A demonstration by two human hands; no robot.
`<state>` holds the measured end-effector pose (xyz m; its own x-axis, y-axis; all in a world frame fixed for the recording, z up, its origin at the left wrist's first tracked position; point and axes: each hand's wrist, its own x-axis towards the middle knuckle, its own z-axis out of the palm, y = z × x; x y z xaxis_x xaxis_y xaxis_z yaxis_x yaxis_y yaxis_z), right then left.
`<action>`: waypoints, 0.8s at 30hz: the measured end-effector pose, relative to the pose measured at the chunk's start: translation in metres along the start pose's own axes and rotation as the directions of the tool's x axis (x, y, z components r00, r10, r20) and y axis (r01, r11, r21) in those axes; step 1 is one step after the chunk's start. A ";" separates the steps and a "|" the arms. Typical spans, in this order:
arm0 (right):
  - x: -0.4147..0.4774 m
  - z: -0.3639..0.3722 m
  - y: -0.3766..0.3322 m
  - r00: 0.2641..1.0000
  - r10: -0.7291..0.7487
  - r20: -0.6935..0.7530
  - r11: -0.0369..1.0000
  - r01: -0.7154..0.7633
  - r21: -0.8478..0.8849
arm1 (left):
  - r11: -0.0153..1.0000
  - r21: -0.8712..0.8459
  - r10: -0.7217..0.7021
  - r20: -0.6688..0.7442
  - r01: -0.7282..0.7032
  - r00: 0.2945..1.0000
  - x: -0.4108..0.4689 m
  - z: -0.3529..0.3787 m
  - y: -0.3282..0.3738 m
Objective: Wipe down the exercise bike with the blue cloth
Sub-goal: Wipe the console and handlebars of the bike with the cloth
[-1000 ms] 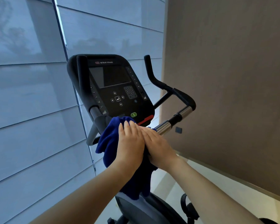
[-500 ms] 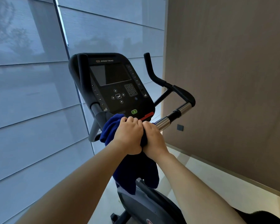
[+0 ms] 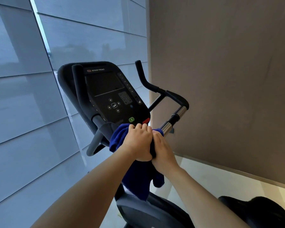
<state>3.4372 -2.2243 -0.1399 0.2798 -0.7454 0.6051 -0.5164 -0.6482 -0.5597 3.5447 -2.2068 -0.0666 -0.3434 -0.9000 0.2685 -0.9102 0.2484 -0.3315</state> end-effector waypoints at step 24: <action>-0.024 0.006 -0.051 0.980 0.069 -0.185 0.948 -0.122 -0.295 | 0.980 -0.044 0.180 -0.224 -0.194 0.958 -0.054 0.016 -0.068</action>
<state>3.4614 -2.1745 -0.1295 0.0889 -0.7466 0.6593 -0.7626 -0.4768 -0.4372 3.6289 -2.1804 -0.0729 -0.5442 -0.7375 0.3999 -0.8356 0.4336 -0.3374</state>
